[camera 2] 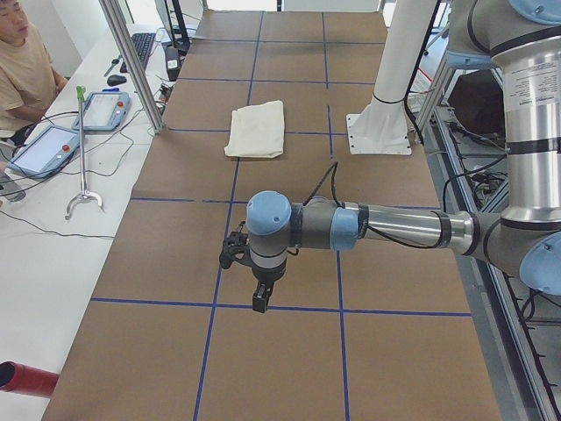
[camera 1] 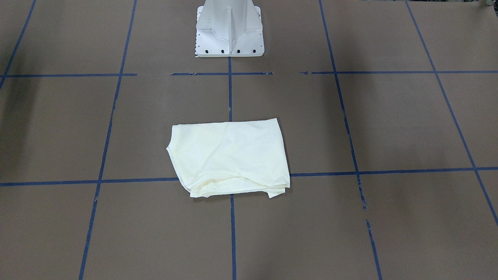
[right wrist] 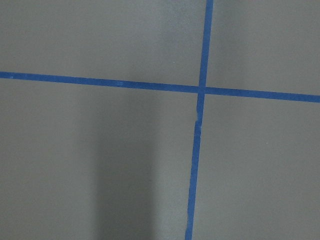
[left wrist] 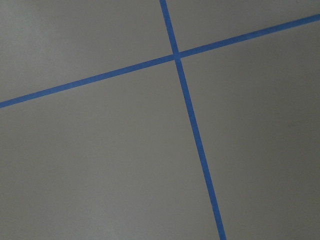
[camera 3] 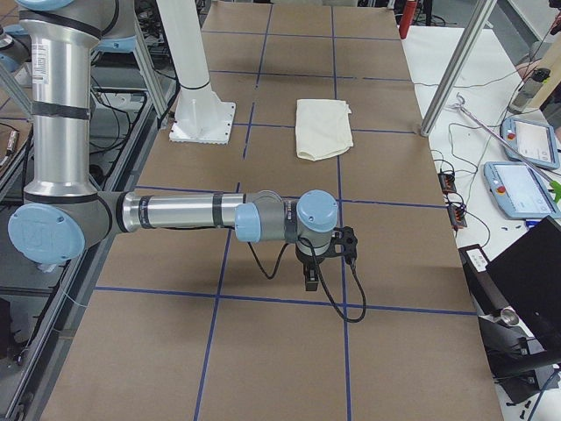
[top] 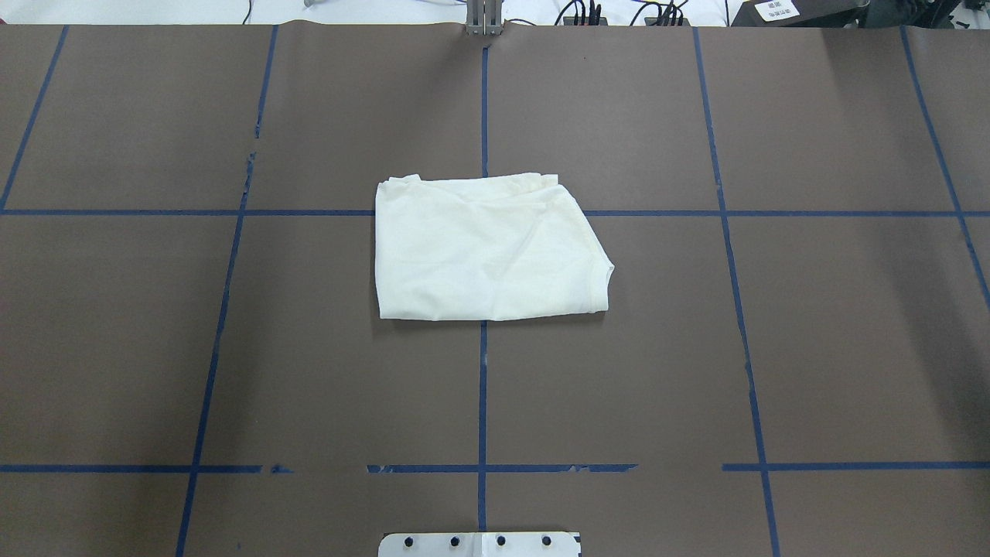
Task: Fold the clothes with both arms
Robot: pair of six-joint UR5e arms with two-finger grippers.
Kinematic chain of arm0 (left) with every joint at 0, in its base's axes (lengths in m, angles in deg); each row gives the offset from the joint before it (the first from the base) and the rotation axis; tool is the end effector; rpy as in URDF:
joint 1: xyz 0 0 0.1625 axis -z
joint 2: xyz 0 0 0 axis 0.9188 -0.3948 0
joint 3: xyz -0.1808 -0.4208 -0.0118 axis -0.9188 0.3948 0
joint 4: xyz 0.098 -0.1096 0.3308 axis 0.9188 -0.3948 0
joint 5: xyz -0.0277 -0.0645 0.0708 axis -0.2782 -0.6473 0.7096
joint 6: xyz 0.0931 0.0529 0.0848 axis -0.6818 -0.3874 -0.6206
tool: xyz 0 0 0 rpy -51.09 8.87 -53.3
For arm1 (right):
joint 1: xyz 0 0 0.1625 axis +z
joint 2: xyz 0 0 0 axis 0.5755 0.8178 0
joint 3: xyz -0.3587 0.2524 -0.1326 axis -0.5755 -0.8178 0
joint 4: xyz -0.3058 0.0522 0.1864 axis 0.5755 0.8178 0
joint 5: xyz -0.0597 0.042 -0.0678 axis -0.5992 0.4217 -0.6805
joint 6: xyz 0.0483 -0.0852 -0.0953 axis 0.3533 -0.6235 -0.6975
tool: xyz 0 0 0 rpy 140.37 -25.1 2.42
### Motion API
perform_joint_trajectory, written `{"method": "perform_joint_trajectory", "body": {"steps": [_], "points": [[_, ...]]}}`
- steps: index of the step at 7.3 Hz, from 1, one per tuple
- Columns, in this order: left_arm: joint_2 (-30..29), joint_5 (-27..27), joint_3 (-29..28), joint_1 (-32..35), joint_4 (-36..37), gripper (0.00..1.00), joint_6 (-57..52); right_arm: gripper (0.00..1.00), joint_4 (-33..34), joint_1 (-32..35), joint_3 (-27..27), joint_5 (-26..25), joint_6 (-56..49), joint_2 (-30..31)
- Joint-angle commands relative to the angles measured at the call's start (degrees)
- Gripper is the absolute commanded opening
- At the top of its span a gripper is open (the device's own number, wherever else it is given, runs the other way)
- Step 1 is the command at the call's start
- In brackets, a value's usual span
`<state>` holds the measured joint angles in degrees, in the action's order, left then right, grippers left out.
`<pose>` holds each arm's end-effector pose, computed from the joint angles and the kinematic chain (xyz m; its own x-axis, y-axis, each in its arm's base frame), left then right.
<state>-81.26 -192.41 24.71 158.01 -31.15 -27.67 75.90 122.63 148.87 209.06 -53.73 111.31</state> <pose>-0.0522 -0.3566 0.6814 0.7421 0.2484 -0.6226 -0.1602 0.9676 0.1951 0.0157 -0.4076 0.6815 0.6805 -0.0733 0.7290 0.0337 0.9971 0.0687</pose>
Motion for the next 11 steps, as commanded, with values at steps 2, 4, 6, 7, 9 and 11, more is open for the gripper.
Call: {"method": "perform_joint_trajectory", "body": {"steps": [2, 4, 6, 7, 9, 11], "points": [[-0.6, 0.6, 0.2, 0.0, -7.2, 1.0, 0.0, 1.0, -0.1, -0.1, 3.1, 0.5, 0.3, 1.9], [-1.3, 0.2, 0.6, 0.0, -7.2, 1.0, -0.1, 1.0, -0.2, -0.1, 2.8, 0.7, 0.5, 1.8], [-1.3, -0.9, 1.1, -1.2, -6.8, 1.0, -0.1, 1.0, -0.4, -0.1, 2.8, 0.8, 0.4, 1.7], [-1.3, -1.0, 2.4, -1.2, -6.8, 1.0, -0.1, 1.0, -0.3, -0.1, 2.8, 0.9, 0.5, 1.6], [-1.3, 0.0, 8.1, -0.4, -6.6, 1.0, 0.3, 1.0, -0.4, -0.1, 3.2, 4.1, 0.5, 1.6], [-1.5, -0.3, 8.6, 0.6, -6.7, 1.0, 0.4, 1.0, -0.4, -0.1, 3.3, 4.2, 0.5, 1.6]]}}
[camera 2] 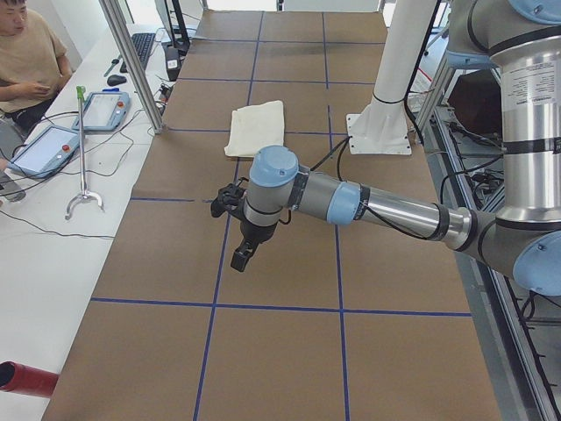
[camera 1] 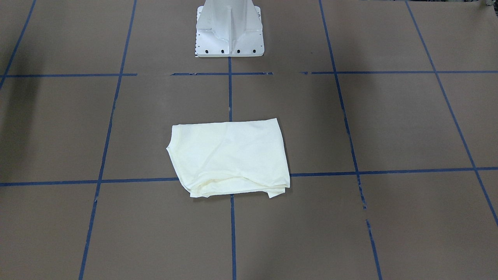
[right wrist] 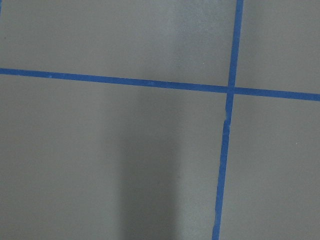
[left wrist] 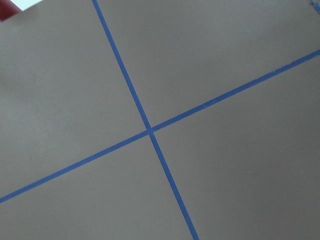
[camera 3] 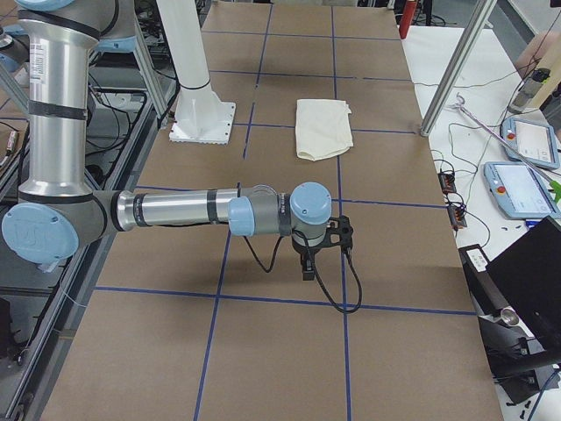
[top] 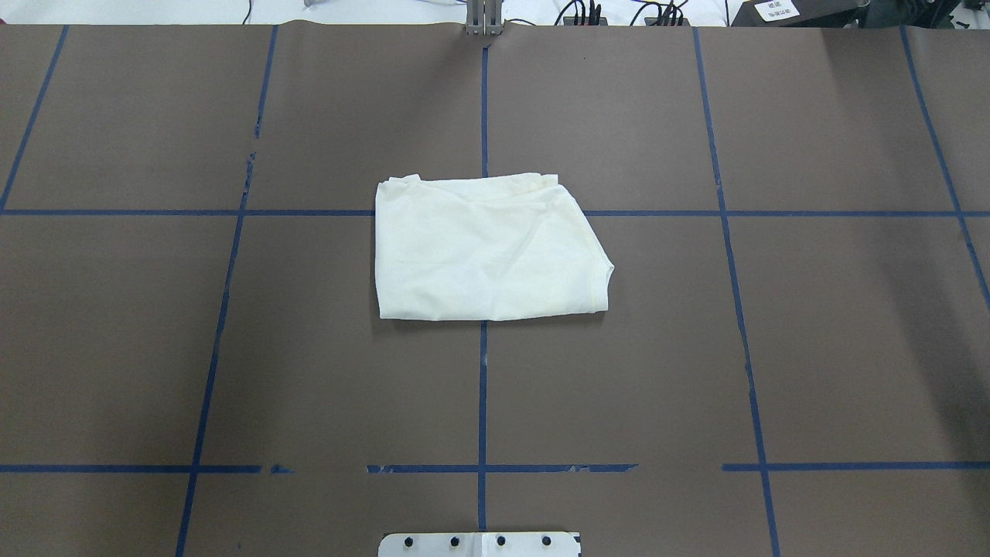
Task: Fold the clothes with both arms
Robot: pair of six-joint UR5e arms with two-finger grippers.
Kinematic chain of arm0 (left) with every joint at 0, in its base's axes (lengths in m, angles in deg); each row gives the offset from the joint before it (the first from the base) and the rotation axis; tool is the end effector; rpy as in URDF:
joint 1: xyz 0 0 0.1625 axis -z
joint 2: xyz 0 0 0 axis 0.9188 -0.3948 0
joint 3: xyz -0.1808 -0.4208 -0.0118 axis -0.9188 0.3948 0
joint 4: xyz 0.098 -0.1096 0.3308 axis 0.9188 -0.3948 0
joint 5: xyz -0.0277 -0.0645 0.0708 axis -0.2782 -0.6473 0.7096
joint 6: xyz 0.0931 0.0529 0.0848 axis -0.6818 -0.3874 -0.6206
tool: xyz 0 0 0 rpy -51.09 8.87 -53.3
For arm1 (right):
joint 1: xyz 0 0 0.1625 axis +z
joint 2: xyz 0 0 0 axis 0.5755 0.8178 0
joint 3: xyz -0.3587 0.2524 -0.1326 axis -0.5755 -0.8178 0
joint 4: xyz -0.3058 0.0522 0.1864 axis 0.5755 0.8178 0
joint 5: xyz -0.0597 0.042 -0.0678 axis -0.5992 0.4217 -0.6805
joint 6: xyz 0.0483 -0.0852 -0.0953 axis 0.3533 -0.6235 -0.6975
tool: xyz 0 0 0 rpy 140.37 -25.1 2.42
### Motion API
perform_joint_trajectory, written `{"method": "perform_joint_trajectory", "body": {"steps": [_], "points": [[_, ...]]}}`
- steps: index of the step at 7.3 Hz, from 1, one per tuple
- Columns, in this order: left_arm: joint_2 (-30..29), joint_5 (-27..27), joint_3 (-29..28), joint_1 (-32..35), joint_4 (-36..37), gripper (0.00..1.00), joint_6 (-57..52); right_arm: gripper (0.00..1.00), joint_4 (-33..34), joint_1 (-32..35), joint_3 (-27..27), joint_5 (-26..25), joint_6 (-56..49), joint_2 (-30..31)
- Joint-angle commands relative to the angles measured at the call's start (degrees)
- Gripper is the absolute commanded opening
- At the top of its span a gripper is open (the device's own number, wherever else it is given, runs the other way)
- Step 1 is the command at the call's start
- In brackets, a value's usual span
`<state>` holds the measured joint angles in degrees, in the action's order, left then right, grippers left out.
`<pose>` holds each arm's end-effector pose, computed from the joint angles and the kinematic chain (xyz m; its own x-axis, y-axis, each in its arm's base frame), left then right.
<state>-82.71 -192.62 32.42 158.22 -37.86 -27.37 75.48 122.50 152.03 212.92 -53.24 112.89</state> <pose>-0.0538 -0.3817 0.5979 0.7456 0.4020 -0.5314 -0.1545 0.8800 0.4491 0.0093 -0.3961 0.6604 0.6286 -0.0944 0.7720 0.0312 0.9949 0.0963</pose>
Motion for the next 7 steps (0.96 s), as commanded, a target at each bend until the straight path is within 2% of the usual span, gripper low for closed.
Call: {"method": "perform_joint_trajectory", "body": {"steps": [1, 5, 7], "points": [[-0.1, -0.3, 1.1, 0.5, 0.1, 1.0, 0.1, 1.0, 0.0, 0.1, 0.6, 0.5, 0.0, 0.2], [0.7, -0.6, 0.6, 0.4, -0.1, 1.0, 0.0, 1.0, -0.1, 0.1, 0.6, -0.1, -0.1, -0.2], [1.4, -0.7, 0.8, 0.4, 0.3, 1.0, 0.0, 1.0, 0.4, 0.1, 0.1, -1.3, -0.1, -2.6]]}}
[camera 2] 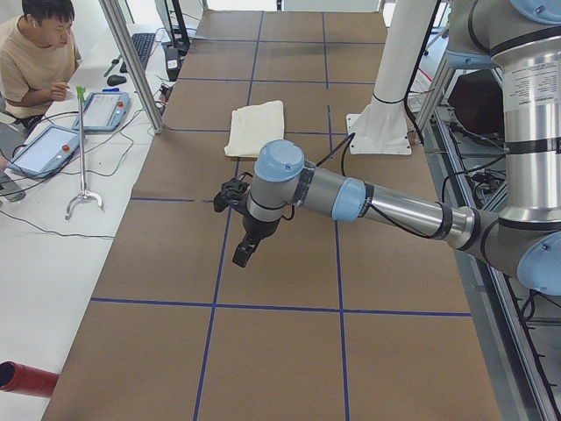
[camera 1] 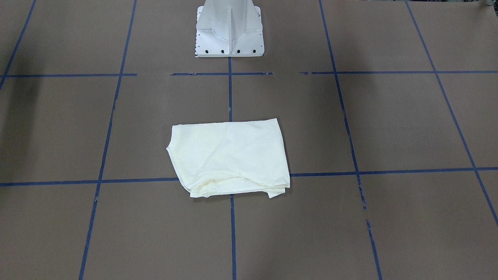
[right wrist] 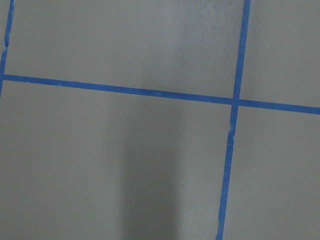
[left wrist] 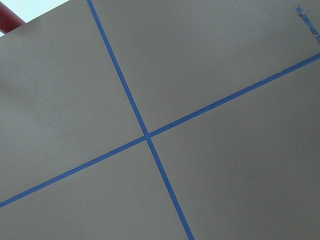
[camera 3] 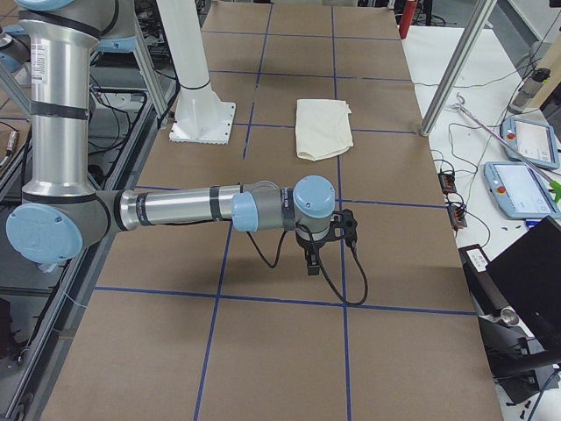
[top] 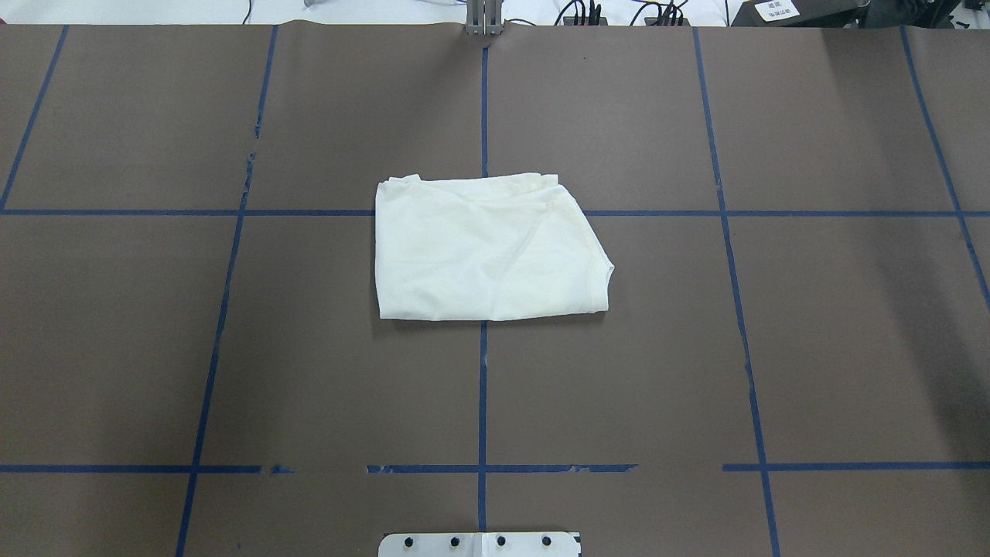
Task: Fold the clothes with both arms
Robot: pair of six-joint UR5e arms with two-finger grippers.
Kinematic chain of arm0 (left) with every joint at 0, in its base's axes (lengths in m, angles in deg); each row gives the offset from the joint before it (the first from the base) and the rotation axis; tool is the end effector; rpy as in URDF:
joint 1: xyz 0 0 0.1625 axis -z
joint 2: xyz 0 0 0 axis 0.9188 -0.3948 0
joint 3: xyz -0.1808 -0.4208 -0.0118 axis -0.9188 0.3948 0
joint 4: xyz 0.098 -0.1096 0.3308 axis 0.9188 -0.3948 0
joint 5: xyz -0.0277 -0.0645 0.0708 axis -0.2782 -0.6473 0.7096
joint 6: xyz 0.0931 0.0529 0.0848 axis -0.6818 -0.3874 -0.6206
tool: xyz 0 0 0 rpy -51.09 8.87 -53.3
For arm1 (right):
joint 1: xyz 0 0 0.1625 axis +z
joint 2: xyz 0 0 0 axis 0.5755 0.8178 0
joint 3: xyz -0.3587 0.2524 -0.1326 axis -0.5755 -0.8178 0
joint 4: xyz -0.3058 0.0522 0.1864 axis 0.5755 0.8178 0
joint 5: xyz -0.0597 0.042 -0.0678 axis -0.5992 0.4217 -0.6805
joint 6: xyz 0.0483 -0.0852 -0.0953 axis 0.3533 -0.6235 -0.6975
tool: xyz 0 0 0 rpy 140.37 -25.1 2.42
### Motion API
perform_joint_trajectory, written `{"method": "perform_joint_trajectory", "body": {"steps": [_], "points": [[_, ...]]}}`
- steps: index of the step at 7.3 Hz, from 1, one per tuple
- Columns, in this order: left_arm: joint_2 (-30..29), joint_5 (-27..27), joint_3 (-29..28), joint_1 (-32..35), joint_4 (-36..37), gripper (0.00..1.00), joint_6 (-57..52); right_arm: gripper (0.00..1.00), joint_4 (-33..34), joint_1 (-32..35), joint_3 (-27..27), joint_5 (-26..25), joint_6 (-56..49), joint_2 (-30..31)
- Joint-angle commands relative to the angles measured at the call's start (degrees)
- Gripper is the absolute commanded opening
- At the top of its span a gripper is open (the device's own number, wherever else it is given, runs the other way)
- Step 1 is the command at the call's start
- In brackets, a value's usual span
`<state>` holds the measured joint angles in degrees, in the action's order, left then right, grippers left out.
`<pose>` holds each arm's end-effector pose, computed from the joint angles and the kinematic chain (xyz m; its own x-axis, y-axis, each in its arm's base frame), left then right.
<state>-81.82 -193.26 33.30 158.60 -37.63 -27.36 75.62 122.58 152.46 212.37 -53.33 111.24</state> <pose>-0.0549 -0.3738 0.5964 0.7412 0.3975 -0.5410 -0.1468 0.8823 0.4472 0.0100 -0.4105 0.6467 0.6350 -0.1206 0.7631 0.0305 0.9909 0.1312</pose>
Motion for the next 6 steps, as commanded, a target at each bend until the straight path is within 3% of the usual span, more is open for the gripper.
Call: {"method": "perform_joint_trajectory", "body": {"steps": [1, 2, 4, 6], "points": [[0.8, -2.5, -2.3, 0.0, 0.0, 1.0, 0.1, 1.0, 0.6, -0.1, -0.7, -2.5, 0.0, -1.0], [1.1, -8.1, -3.8, 0.0, -0.4, 1.0, 0.5, 1.0, 0.6, -0.1, -1.1, -2.7, 0.0, -0.5], [0.5, -9.1, -1.9, -0.3, -1.3, 1.0, 13.0, 1.0, 0.6, -0.1, -1.7, -2.7, 0.0, 0.0], [0.2, -9.2, -2.1, -0.4, -1.2, 1.0, 13.1, 1.0, -0.1, -0.1, -4.6, -2.5, 0.0, -0.4]]}}
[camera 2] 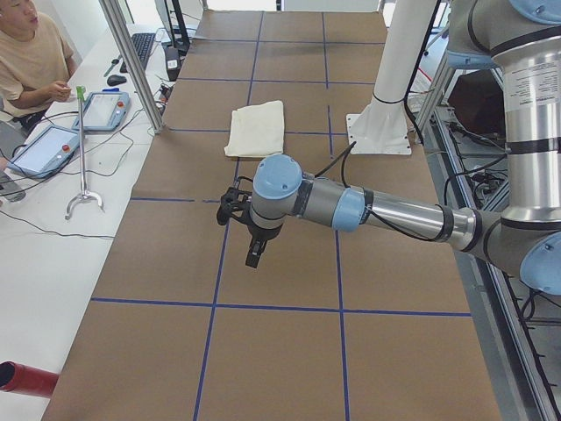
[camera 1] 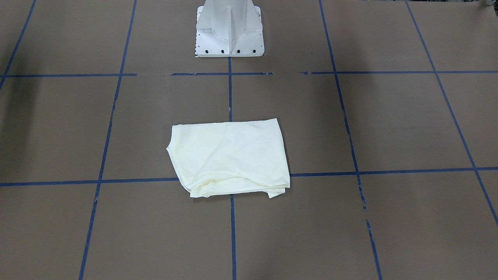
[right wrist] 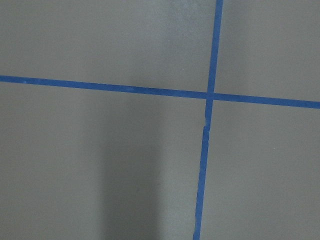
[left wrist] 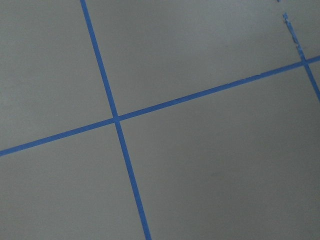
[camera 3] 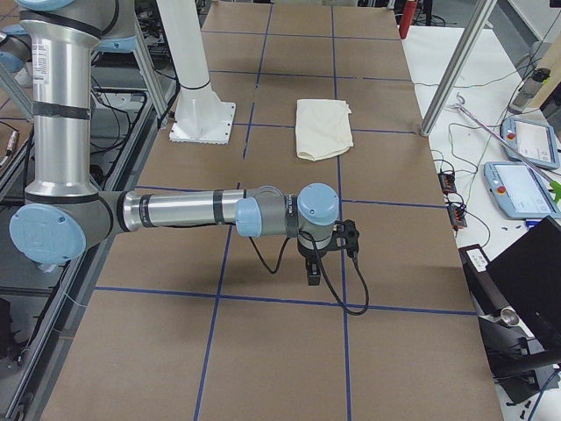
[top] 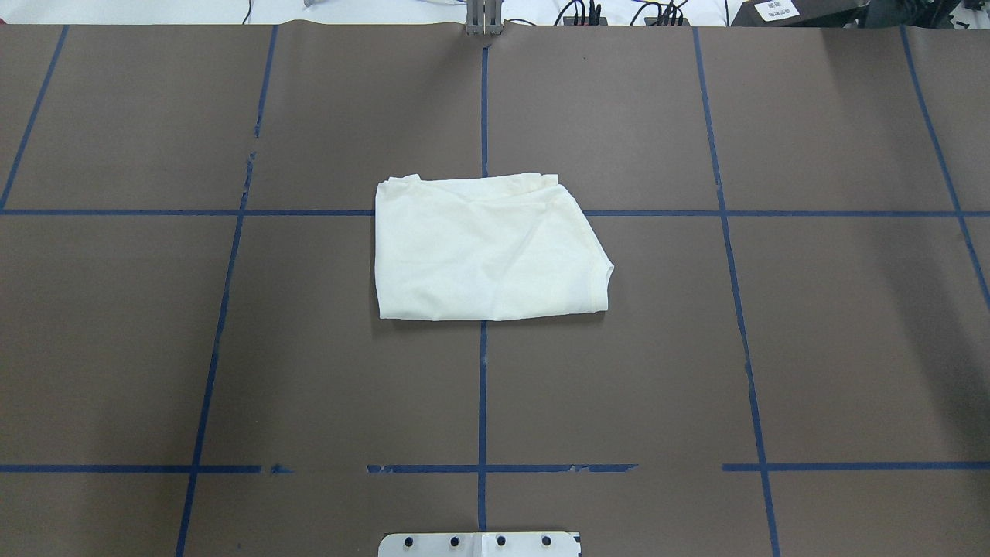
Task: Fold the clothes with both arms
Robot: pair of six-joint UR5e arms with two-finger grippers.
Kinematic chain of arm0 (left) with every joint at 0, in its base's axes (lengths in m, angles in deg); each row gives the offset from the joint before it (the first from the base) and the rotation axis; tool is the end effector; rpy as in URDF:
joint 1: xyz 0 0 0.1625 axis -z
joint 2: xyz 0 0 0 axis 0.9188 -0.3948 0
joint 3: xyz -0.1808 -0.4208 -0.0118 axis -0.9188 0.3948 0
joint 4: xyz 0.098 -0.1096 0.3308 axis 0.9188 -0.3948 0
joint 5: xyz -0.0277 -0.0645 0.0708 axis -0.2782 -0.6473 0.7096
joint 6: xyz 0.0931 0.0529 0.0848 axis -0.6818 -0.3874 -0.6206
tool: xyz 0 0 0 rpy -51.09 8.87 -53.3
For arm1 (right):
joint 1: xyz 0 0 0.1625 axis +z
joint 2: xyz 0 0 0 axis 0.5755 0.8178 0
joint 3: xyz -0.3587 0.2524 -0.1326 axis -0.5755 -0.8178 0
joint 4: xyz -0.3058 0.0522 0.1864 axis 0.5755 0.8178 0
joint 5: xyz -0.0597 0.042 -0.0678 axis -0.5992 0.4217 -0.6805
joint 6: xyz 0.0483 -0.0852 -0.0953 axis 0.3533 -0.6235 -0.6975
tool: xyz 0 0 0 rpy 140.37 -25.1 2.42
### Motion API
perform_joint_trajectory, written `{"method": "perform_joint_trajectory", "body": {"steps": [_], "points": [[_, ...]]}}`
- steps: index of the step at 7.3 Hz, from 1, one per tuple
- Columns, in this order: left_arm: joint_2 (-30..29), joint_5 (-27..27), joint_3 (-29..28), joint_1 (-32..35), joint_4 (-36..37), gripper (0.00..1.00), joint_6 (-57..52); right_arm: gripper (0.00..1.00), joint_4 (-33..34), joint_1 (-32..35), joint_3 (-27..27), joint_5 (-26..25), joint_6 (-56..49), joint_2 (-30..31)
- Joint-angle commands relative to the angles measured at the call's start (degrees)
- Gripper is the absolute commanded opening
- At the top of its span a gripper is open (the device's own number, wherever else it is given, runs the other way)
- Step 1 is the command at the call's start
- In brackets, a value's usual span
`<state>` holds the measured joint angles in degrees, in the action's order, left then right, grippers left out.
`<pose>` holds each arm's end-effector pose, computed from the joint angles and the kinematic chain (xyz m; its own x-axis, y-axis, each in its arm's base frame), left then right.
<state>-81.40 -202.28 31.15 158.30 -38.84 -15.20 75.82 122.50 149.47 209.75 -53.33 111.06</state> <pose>-0.0379 -0.3686 0.5987 0.6417 0.2260 -0.7329 0.0106 0.9529 0.3031 0.0136 -0.4104 0.6737 0.6712 -0.0801 0.7369 0.0314 0.9963 0.0796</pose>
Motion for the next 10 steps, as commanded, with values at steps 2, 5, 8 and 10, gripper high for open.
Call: {"method": "perform_joint_trajectory", "body": {"steps": [2, 5, 8, 10], "points": [[-0.2, -0.2, -0.1, -0.1, 0.2, 1.0, 0.9, 1.0, -0.3, 0.0, -1.5, 0.1, 0.0, -0.6], [-0.5, 4.6, -5.1, -0.5, 0.0, 1.0, 1.2, 1.0, -0.3, 0.1, -0.7, 0.5, 0.1, -0.9], [-1.2, 6.2, -10.4, -2.9, -0.1, 1.0, 0.9, 1.0, -0.4, 0.1, -0.7, 0.1, 0.0, -1.0], [-1.7, 5.9, -8.9, -3.1, 1.7, 1.0, 0.9, 1.0, -0.4, 0.0, -0.8, 0.1, 0.1, -0.2]]}}
